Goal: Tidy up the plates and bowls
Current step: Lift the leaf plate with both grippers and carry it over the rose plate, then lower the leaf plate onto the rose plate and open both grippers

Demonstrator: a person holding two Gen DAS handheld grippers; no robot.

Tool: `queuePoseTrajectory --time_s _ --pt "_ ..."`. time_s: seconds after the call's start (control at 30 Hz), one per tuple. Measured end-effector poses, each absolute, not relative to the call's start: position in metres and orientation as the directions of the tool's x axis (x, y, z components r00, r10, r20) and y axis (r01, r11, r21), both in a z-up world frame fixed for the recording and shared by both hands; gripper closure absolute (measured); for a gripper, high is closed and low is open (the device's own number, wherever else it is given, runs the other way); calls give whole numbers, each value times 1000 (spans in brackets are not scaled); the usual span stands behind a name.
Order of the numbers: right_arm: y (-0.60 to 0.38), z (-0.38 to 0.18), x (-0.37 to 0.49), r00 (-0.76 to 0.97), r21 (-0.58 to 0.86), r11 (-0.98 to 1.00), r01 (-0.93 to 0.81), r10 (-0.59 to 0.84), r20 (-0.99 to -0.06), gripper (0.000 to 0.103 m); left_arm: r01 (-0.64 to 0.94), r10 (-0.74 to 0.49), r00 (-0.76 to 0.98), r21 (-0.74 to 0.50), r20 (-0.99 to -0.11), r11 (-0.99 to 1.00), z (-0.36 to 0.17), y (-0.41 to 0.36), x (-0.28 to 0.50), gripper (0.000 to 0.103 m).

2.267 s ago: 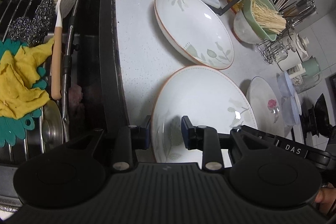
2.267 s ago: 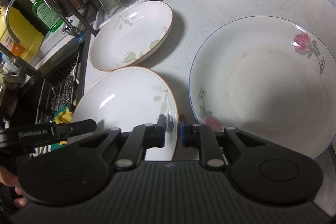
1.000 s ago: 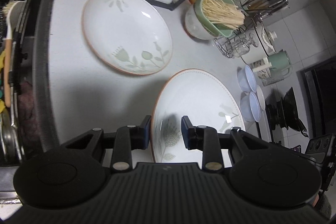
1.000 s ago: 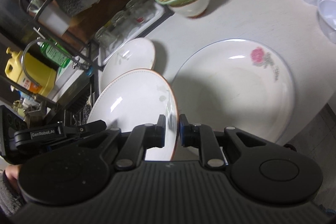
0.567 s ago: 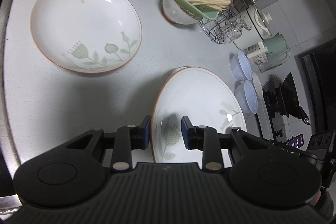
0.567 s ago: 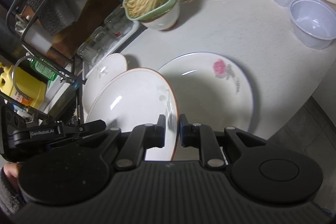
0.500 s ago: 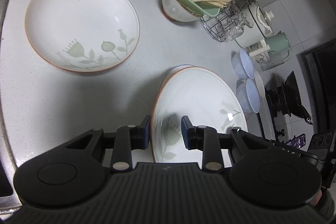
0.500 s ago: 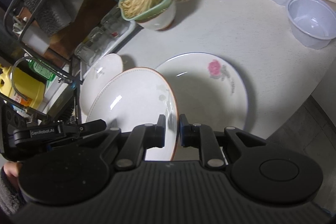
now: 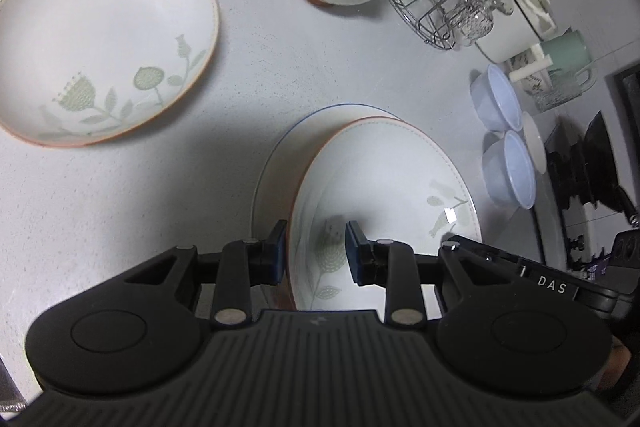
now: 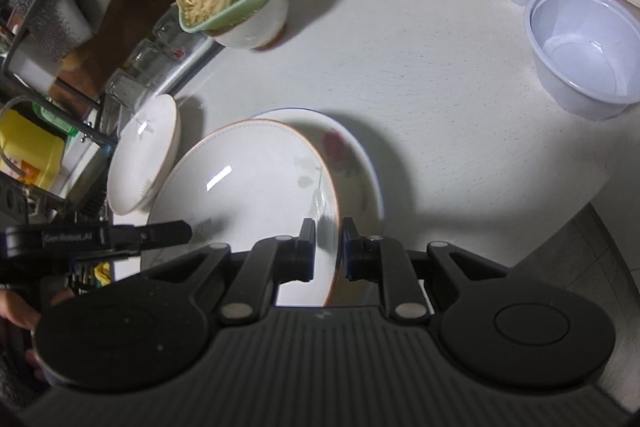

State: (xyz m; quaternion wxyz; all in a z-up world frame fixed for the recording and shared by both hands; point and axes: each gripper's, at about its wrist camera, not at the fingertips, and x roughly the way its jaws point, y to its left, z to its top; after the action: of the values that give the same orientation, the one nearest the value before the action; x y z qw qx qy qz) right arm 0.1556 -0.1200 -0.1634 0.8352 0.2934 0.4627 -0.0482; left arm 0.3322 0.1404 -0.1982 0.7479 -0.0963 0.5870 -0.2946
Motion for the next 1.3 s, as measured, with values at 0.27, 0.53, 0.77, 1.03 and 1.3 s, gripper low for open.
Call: queuePoseTrajectory --time_s 0.27,0.53,0.77,1.03,1.3 --pt "-127 -169 165 546 424 861 282 220 -808 87 352 -441 171 -363 -881 863 -194 118 332 70" --pt "-121 -172 173 529 375 901 219 214 -822 86 339 -405 194 -326 -894 882 -190 120 327 70" --pt "-107 -171 175 537 313 920 238 144 -831 81 275 -421 197 -362 -885 891 -187 127 326 68" --pt "-98 -177 176 557 287 928 239 111 -823 82 170 -484 168 -459 -859 872 -183 154 319 67" --pt "-92 -177 176 577 270 933 238 87 -812 81 153 -484 157 -463 -861 873 -176 169 312 63"
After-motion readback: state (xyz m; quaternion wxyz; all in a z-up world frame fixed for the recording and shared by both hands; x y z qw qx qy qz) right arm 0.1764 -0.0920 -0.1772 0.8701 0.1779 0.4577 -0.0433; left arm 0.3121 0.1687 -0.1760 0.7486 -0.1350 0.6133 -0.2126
